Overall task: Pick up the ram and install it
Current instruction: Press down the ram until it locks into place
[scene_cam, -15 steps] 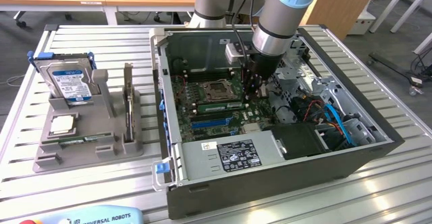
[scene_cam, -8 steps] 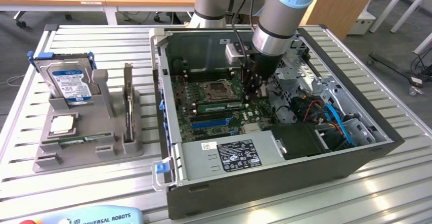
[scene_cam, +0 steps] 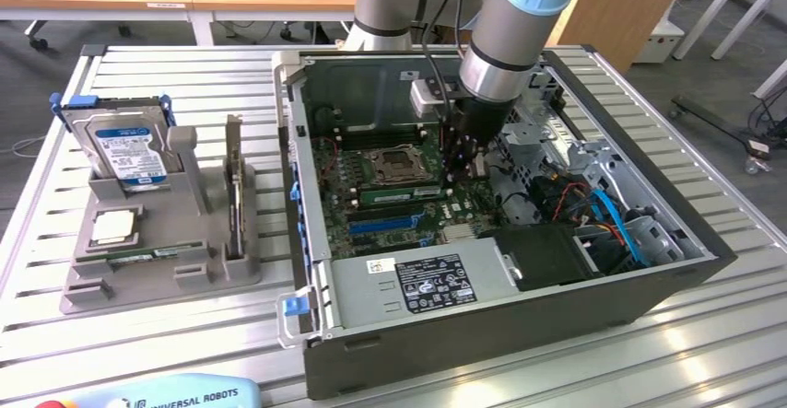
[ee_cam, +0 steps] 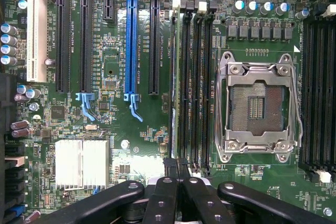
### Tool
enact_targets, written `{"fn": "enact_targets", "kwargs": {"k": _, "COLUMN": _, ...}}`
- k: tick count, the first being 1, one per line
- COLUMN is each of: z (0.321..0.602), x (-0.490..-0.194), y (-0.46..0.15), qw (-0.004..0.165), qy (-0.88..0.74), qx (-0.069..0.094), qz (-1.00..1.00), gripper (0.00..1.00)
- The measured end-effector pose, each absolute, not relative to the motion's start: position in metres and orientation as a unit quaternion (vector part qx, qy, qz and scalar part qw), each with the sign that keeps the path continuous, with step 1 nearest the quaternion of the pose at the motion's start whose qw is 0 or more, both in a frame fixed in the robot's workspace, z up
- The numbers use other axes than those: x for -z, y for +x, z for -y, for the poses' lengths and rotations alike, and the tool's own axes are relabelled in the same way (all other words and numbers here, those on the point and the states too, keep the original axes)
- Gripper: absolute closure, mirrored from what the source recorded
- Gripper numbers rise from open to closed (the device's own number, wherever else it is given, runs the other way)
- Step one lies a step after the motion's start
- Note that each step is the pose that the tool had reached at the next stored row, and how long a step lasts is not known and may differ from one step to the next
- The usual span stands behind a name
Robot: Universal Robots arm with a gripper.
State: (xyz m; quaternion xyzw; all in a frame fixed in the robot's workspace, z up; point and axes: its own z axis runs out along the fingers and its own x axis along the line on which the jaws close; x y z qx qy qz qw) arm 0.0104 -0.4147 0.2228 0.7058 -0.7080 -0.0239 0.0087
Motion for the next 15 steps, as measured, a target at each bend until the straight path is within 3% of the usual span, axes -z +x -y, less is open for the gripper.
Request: {"fn": "enact_targets", "kwargs": {"k": 15, "z": 0.4148, "x": -0.2223, "y": 0.0104, "qw": 0.009, "qy": 0.706, "qx": 0.024, "qz": 0.708, "gripper": 0.90}}
